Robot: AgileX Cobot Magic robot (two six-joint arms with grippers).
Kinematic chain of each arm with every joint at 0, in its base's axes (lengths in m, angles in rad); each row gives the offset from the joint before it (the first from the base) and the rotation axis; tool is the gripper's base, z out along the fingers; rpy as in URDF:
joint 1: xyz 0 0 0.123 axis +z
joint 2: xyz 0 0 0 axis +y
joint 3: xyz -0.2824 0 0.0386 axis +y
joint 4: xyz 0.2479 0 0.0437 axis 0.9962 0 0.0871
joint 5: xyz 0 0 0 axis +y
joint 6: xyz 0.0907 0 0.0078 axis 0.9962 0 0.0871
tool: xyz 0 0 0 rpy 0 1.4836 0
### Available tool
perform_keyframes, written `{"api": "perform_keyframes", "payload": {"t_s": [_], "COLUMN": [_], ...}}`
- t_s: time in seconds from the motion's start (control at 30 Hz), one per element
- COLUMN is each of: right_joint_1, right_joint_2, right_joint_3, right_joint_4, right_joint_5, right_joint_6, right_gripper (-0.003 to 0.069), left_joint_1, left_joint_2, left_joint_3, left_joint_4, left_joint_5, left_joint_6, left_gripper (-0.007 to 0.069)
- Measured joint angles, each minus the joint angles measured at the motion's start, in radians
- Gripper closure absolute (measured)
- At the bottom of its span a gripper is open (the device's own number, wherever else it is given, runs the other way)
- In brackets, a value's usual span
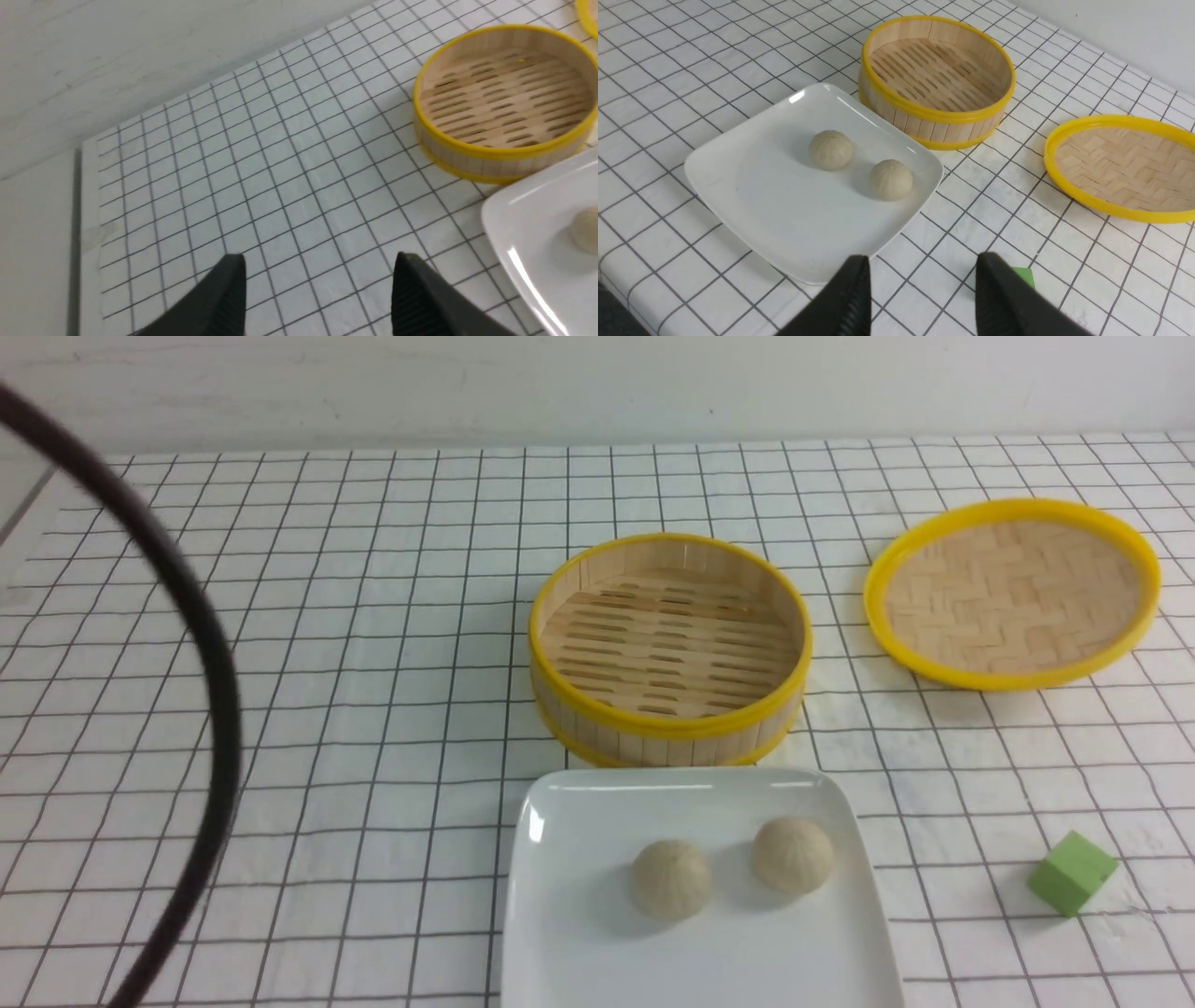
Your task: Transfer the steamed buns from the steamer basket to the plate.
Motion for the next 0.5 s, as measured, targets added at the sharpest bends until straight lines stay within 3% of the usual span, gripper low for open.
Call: {"api": "perform_keyframes", "payload": {"t_s": [0.2,0.5], "right_joint_1": [0.000,0.000], "right_joint_2": [0.000,0.000], "right_joint_3": [0.000,0.000], "right_joint_4": [0.012,0.015], "right_joint_5": [-0.002,-0.052], "right_joint_6": [0.001,-0.007], "right_gripper": [0.0333,0.0333], "left_joint_1": [0.000,0.000], "left_joint_2": [-0.107,-0.263], "left_joint_3": [0.000,0.035], "left_joint_4": [-0.065,-0.067], "left_joint_5": [0.000,0.001], "left_joint_6": [0.013,0.038], "left_gripper": [0.0195,0.0195]}}
